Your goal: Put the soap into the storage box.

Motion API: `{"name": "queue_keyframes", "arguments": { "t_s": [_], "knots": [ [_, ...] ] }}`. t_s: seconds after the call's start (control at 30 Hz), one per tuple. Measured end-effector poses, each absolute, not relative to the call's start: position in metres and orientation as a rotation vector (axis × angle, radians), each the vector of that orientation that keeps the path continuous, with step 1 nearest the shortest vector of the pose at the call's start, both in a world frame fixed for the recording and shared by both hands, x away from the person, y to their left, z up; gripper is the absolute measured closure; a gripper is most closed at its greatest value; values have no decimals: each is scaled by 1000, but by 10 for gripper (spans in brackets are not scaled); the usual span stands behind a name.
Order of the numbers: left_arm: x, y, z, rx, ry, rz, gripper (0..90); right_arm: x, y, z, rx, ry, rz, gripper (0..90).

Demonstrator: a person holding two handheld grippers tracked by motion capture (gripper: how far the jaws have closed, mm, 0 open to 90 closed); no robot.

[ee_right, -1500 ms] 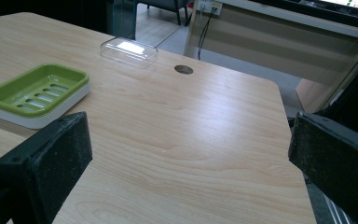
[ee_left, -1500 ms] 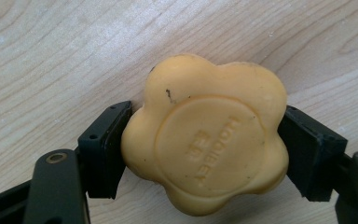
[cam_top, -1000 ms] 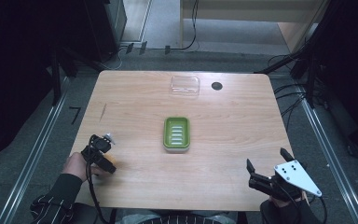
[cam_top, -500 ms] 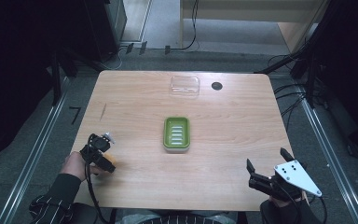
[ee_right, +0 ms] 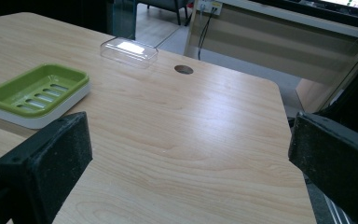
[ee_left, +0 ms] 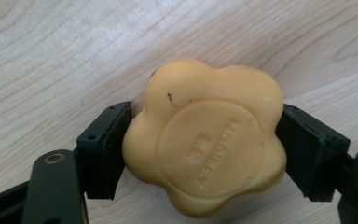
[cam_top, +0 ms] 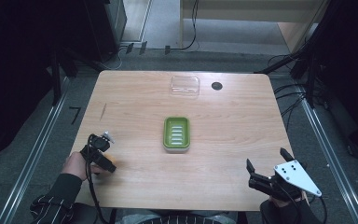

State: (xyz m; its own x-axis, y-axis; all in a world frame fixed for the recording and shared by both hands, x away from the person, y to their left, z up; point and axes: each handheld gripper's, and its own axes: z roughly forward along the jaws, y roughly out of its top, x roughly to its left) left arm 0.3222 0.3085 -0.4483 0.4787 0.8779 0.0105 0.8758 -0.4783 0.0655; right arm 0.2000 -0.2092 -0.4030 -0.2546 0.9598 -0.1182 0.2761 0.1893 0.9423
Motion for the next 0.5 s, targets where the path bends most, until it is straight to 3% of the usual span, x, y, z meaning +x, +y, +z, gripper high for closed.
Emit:
{"name": "queue_keyframes", "arguments": {
  "t_s": [0.5],
  "knots": [
    [321, 304, -450, 2702, 1548, 110, 263, 200, -209, -403, 1183, 1679, 1101, 0]
  ]
}}
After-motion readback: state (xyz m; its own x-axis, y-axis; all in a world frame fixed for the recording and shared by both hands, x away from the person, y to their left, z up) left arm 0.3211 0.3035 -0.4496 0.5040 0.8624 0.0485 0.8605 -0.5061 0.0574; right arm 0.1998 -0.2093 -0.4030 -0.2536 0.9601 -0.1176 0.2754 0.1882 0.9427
